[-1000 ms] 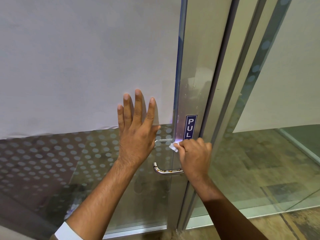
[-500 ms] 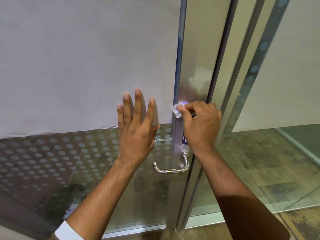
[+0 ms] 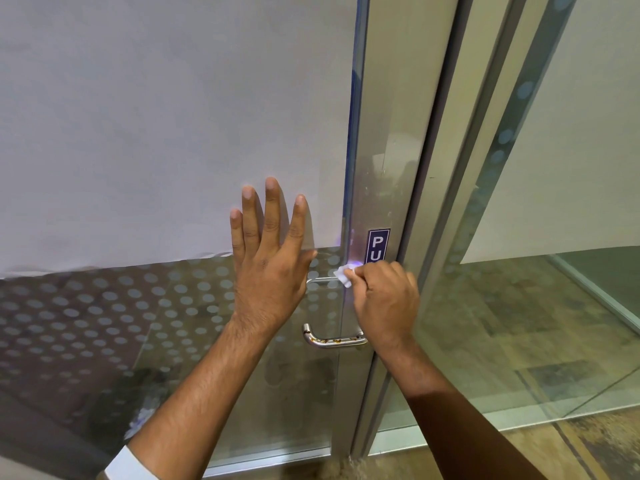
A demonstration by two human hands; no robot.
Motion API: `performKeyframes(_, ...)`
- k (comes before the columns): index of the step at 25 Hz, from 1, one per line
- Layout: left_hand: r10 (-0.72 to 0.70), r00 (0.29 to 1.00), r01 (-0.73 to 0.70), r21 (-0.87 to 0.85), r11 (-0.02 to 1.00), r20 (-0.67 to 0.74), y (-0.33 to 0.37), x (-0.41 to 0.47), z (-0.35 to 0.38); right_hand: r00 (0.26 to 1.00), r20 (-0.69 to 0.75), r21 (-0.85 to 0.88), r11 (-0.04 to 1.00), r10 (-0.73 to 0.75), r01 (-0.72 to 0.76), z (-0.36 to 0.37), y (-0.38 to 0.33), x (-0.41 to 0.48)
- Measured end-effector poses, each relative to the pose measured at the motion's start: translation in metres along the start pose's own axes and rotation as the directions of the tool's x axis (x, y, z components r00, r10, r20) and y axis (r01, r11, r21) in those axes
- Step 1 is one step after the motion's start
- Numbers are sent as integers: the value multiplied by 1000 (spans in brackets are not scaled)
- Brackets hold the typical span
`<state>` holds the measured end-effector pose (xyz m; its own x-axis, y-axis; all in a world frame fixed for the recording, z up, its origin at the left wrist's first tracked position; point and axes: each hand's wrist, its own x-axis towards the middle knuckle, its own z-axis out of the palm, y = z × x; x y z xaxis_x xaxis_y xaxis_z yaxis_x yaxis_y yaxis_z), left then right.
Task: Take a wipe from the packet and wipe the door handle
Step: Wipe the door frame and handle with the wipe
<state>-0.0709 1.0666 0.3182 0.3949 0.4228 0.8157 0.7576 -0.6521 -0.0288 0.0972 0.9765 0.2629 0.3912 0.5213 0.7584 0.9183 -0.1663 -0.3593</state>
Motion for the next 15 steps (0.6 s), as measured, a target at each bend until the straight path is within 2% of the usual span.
performKeyframes(5, 6, 1000, -6, -3, 1000, -1, 1, 0, 0, 989, -132, 141, 989, 60, -41, -34, -35, 59)
performKeyframes(8, 6, 1000, -6, -7, 1000, 0, 0, 0, -1, 985, -161, 180, 983, 67, -38, -47, -45, 80)
performKeyframes(13, 2, 1000, -2, -4, 1000, -17, 1, -1, 2, 987, -150, -55, 997, -54, 46, -39, -34, 69)
performKeyframes(15, 1, 1000, -1, -3, 1000, -25, 2, -1, 3, 987, -144, -94, 994, -73, 59, -33, -29, 60)
